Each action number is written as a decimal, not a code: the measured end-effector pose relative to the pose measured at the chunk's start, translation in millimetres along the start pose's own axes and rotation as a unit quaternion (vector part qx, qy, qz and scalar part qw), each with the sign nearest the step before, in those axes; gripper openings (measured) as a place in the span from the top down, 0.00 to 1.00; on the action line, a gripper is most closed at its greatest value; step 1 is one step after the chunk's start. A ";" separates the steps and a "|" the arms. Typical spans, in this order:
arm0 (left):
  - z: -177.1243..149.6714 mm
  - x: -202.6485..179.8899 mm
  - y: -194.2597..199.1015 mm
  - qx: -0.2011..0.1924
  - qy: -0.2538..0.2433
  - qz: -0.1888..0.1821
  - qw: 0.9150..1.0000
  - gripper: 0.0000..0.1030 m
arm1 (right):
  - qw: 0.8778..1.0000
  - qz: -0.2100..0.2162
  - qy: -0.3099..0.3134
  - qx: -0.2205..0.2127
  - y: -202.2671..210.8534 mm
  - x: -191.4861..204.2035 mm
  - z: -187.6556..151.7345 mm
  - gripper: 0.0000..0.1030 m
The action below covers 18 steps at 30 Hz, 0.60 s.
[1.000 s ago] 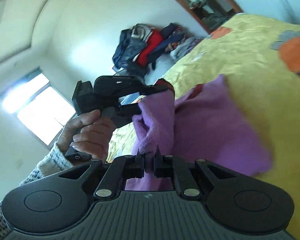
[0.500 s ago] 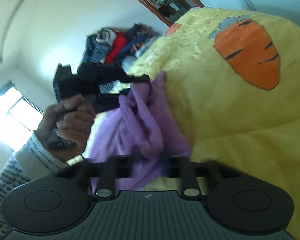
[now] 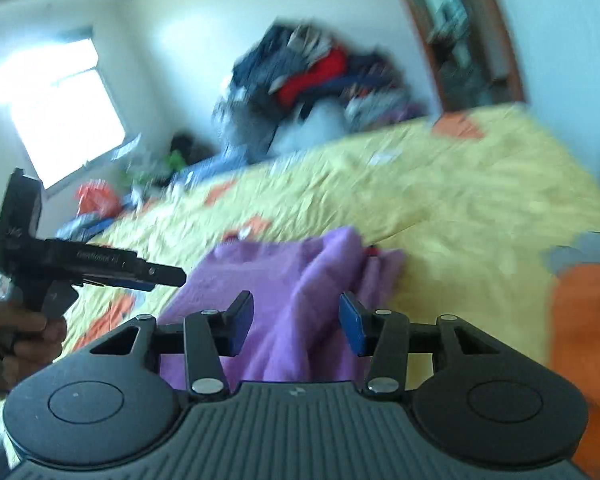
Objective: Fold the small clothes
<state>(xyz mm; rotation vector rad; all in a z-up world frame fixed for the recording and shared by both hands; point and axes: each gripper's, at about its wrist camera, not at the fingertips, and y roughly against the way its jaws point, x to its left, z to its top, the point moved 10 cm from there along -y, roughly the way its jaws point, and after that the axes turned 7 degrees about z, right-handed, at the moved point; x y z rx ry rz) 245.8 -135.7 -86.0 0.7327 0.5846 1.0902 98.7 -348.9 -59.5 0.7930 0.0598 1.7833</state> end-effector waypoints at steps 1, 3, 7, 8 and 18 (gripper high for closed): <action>0.9 8.9 -9.2 0.008 0.010 0.016 1.000 0.19 | 1.000 -0.009 0.008 0.007 -10.4 -2.3 4.4 0.53; 6.2 23.1 -28.3 0.017 0.031 0.040 0.999 0.15 | 0.997 -0.031 0.033 0.056 -37.4 -9.9 4.2 0.62; 15.8 30.4 -61.7 0.028 0.058 0.025 0.998 0.44 | 0.993 -0.091 0.051 0.050 -49.0 -31.2 13.3 0.95; 18.0 29.6 -67.5 0.027 0.053 0.029 0.998 0.65 | 0.993 -0.093 0.047 0.053 -51.0 -37.0 13.4 0.95; 5.4 46.8 -27.7 -0.017 -0.013 0.106 0.994 0.71 | 0.998 -0.066 0.009 0.020 12.6 -41.7 10.2 0.74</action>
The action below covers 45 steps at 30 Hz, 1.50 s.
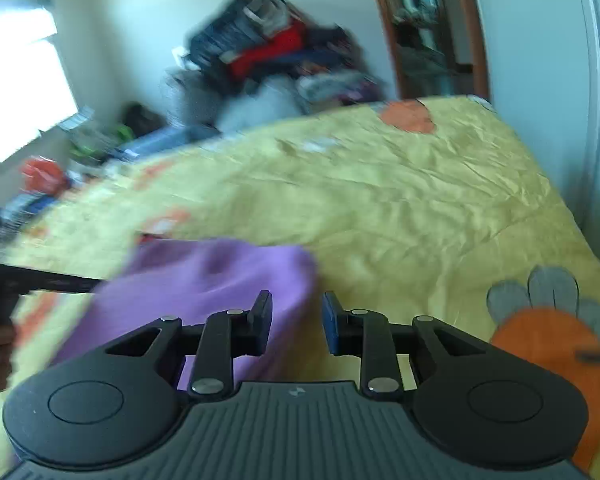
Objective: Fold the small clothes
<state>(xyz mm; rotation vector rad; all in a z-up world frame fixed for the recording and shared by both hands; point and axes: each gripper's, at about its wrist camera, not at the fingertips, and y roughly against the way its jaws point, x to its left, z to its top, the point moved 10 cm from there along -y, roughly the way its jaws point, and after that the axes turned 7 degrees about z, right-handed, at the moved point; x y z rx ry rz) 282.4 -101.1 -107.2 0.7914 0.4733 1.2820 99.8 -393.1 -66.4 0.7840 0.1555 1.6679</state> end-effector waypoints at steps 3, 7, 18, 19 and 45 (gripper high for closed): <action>-18.1 -13.6 55.0 -0.039 -0.008 -0.060 0.997 0.45 | 0.997 0.063 0.031 -0.004 29.3 40.0 -29.0 0.74; -52.3 -58.2 89.8 -0.056 -0.038 -0.116 0.991 0.39 | 0.994 0.038 0.084 0.050 16.1 50.9 -67.1 0.78; -102.9 -47.4 95.1 -0.021 -0.001 -0.072 0.997 0.14 | 0.995 0.040 0.081 0.031 62.7 54.3 -78.4 0.73; -108.1 -48.2 99.7 -0.018 -0.001 -0.072 0.997 0.12 | 0.994 0.051 0.088 0.035 70.1 60.9 -88.8 0.73; -103.5 -47.1 63.2 0.065 0.069 -0.173 0.980 0.00 | 0.968 0.202 -0.119 0.088 -76.0 10.1 -24.7 0.14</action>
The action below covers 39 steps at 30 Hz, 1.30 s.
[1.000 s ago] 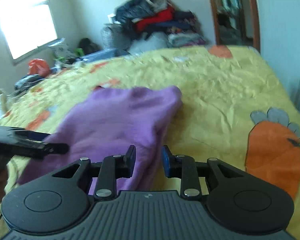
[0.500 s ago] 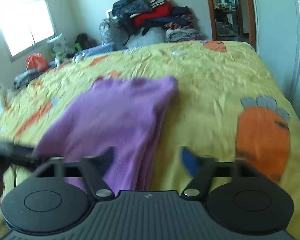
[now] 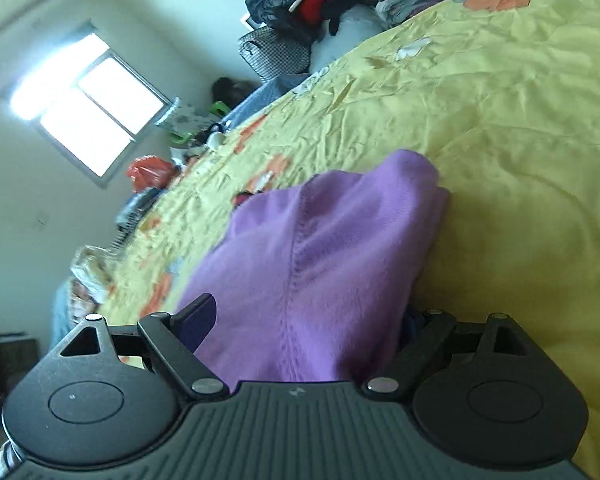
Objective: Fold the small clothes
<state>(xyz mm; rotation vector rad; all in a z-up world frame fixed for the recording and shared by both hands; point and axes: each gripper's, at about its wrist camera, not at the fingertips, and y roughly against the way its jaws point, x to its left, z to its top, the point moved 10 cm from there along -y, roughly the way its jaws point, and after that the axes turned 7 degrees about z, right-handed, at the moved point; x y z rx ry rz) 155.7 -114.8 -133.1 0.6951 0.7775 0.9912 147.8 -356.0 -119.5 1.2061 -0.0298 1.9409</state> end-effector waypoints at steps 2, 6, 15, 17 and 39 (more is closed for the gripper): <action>10.9 -0.9 -7.7 0.003 0.011 -0.024 1.000 0.02 | 1.000 -0.005 0.021 0.011 -2.0 6.5 -6.1 0.14; 8.0 -15.0 -8.0 0.014 -0.026 -0.004 1.000 0.50 | 0.994 -0.043 0.095 0.028 -1.0 23.4 -28.8 0.33; 22.7 -23.7 32.3 -0.019 -0.119 0.041 0.992 0.76 | 0.975 -0.140 0.170 -0.010 -1.7 84.6 -6.3 0.83; 37.0 -18.2 50.5 -0.036 -0.131 0.061 0.989 0.78 | 0.977 -0.123 0.173 -0.019 -3.5 105.7 10.1 0.83; 16.0 44.0 27.3 0.043 0.005 -0.029 0.999 0.22 | 0.992 -0.101 0.082 0.001 7.1 37.5 9.3 0.68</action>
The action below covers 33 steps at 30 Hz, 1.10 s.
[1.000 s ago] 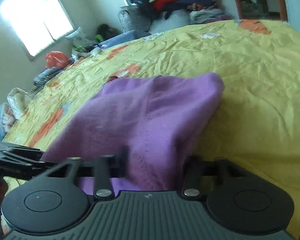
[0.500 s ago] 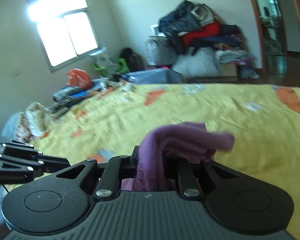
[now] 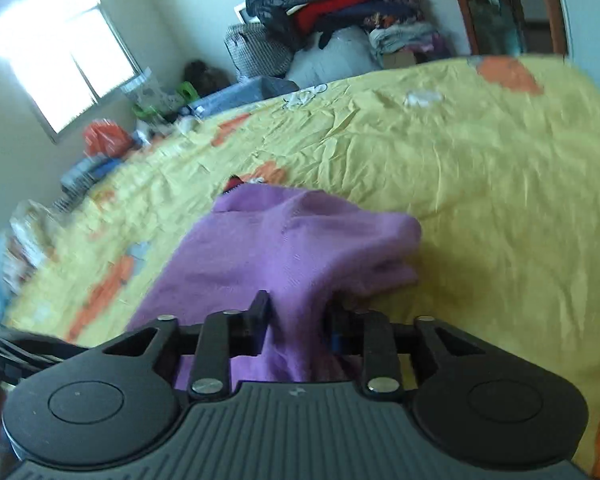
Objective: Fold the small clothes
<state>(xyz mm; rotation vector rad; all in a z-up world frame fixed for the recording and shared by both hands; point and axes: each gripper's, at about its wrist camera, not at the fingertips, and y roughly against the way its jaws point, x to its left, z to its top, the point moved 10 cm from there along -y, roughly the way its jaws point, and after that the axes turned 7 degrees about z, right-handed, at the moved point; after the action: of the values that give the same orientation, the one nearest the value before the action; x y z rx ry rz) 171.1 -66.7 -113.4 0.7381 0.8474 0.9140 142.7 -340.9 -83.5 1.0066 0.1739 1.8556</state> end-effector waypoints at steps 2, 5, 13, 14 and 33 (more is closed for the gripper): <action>-3.4 -0.3 -17.1 0.025 0.010 0.000 1.000 0.00 | 0.999 0.024 -0.040 0.000 0.7 -13.3 -1.0 0.46; -9.2 -10.9 -27.1 0.057 0.026 -0.050 0.997 0.00 | 0.996 0.045 -0.078 -0.021 1.1 -33.7 2.0 0.20; -1.4 -25.1 -44.6 0.077 0.088 -0.063 0.991 0.63 | 0.963 0.182 -0.200 0.005 -61.9 -38.5 25.5 0.43; -3.2 -26.9 -50.2 0.091 0.074 -0.042 0.992 0.82 | 0.972 0.154 -0.175 0.012 -70.2 -35.5 27.6 0.79; 9.3 9.2 95.6 -0.027 0.052 -0.016 0.998 0.84 | 0.989 0.120 0.079 -0.045 -49.8 137.3 85.6 0.65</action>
<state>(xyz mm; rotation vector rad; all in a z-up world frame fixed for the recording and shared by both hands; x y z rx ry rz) 147.5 -19.8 -32.5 0.6335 0.9207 0.9503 212.9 -230.1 23.4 0.8464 0.0633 2.1454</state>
